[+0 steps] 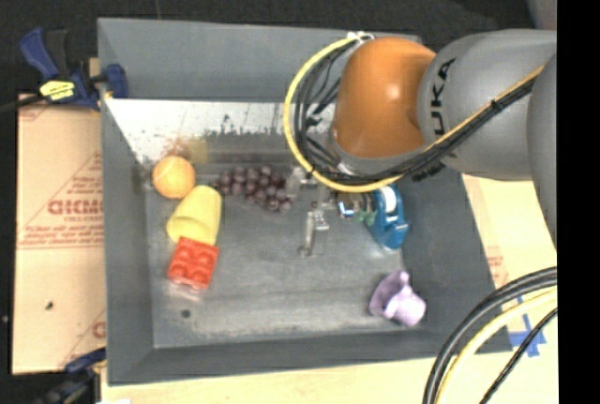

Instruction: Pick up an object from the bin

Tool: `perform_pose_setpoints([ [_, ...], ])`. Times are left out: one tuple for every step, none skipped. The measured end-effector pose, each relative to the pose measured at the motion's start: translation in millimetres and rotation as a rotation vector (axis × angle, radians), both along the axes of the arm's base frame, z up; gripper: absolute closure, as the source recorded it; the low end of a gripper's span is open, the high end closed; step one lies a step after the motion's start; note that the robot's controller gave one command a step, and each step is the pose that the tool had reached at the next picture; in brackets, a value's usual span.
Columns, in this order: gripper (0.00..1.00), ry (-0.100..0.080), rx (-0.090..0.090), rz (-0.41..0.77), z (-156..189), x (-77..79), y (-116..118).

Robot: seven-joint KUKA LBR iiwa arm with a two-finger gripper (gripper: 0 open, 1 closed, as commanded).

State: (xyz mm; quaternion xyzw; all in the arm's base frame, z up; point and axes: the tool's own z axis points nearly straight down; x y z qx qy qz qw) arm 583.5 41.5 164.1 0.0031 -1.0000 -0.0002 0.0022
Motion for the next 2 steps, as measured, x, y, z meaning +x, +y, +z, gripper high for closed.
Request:
perform_pose_setpoints([
  [0.0,-0.008,0.0,-0.002,4.5,2.1,-0.2],
  [0.0,-0.013,0.004,-0.048,-89.8,70.5,29.8],
])
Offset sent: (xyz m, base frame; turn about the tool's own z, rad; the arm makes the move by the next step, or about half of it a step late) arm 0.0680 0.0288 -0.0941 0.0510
